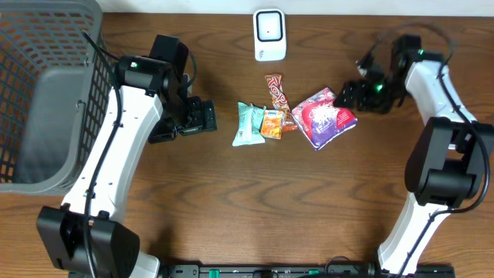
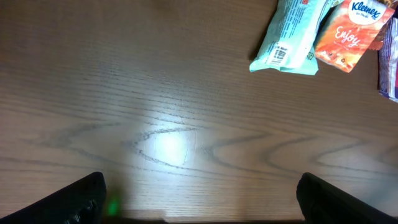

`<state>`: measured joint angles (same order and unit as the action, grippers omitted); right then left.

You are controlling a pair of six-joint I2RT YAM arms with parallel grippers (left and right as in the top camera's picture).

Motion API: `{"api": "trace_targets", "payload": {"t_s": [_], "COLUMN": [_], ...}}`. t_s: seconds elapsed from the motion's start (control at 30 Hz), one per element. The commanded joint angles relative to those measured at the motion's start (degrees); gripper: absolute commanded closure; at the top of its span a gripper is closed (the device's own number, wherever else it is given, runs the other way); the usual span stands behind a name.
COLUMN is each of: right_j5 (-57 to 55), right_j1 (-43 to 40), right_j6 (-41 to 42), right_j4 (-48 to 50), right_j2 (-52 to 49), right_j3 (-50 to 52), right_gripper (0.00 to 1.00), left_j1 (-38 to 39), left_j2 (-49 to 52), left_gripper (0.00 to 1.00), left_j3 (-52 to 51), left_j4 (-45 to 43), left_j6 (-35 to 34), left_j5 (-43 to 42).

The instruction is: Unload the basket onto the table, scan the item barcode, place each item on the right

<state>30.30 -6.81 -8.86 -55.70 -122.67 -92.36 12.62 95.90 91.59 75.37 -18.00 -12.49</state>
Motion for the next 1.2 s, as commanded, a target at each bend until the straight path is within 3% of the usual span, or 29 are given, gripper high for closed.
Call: {"api": "trace_targets", "payload": {"t_s": [0.0, 0.07, 0.13, 0.2, 0.43, 0.53, 0.7, 0.9, 1.17], "right_j5": [5.33, 5.20, 5.25, 5.25, 14.25, 20.15, 20.28, 4.04, -20.26], "right_j1": [0.92, 1.40, 1.75, 2.01, 1.88, 1.95, 4.00, 10.25, 22.01], "right_j6": [-1.92, -1.90, -1.75, 0.70, 7.37, 15.15, 30.12, 44.68, 48.35], "right_j4": [4.59, 7.06, 8.33, 8.35, 3.48, 3.72, 16.04, 30.67, 42.36], "right_j2": [0.39, 0.39, 0.39, 0.39, 0.57, 0.59, 0.57, 0.52, -0.79], "right_j3": [5.92, 8.61, 10.10, 10.12, -0.04, -7.85, -13.31, -13.29, -13.29], "right_gripper": [0.32, 0.49, 0.77, 0.99, 0.99, 0.99, 0.99, 0.99, 0.99], "left_j1": [-0.17, -0.17, -0.17, -0.17, -0.17, -0.17, -0.17, -0.17, -0.17], "left_j2": [0.11, 0.11, 0.11, 0.11, 0.11, 0.11, 0.11, 0.11, 0.11], "left_gripper": [0.02, 0.02, 0.02, 0.02, 0.02, 0.02, 0.02, 0.02, 0.02], "left_j3": [0.00, 0.00, 0.00, 0.00, 0.00, 0.00, 0.00, 0.00, 0.00], "left_j4": [0.22, 0.22, 0.22, 0.22, 0.22, 0.22, 0.22, 0.22, 0.22], "left_j6": [0.50, 0.50, 0.52, 0.50, 0.50, 0.50, 0.50, 0.52, 0.50], "left_j5": [0.57, 0.57, 0.57, 0.57, 0.57, 0.57, 0.57, 0.57, 0.57]}}
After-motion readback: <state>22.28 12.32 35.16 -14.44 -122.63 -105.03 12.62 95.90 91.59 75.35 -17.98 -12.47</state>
